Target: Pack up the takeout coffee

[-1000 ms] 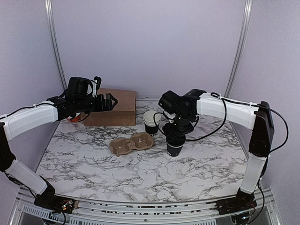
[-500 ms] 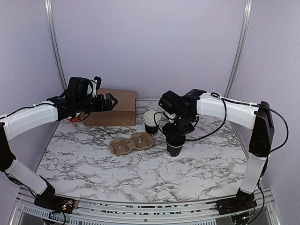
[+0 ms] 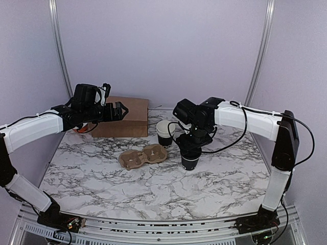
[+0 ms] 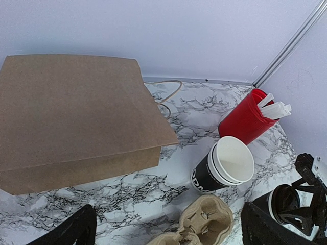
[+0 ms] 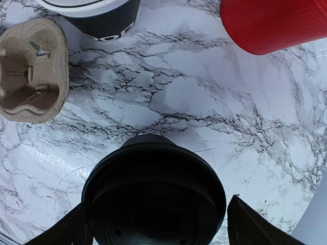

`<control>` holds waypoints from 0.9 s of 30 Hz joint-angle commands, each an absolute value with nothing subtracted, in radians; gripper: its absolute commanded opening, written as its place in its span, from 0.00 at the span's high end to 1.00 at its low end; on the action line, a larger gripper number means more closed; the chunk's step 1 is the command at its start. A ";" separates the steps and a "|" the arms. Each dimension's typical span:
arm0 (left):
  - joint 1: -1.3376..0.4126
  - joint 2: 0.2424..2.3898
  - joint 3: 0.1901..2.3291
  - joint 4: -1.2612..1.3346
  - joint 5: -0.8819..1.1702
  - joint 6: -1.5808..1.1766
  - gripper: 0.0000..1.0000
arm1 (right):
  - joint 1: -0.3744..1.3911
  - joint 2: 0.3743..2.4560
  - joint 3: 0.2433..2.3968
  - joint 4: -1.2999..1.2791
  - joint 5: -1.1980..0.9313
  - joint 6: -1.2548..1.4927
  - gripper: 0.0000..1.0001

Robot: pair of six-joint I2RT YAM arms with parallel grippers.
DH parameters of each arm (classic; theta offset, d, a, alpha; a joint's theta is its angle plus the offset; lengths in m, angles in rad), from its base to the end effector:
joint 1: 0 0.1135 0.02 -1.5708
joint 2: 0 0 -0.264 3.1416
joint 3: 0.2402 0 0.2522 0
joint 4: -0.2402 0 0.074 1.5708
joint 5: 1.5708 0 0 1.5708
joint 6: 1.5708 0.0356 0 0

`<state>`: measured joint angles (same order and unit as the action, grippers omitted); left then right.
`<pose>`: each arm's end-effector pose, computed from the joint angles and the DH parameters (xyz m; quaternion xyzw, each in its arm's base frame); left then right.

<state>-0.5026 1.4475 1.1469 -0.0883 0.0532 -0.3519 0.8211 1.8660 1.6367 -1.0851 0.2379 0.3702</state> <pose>0.2976 -0.1657 0.3187 0.0773 0.8266 -0.2509 0.4977 0.2627 0.2699 0.2638 -0.2053 0.9633 -0.0262 0.1711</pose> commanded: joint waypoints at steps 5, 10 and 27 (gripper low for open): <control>-0.505 1.462 1.173 -0.103 0.078 -0.356 0.01 | 0.830 1.828 1.608 -1.081 0.241 0.397 0.13; -0.507 1.464 1.173 -0.102 0.089 -0.359 0.01 | 0.829 1.815 1.601 -1.084 0.263 0.409 0.13; -0.530 1.470 1.193 -0.105 0.122 -0.368 0.01 | 0.827 1.797 1.604 -1.091 0.311 0.432 0.13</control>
<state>-0.5201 1.4605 1.1618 -0.0902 0.1055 -0.3588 0.8207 1.8339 1.5982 -1.0771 0.2832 0.4171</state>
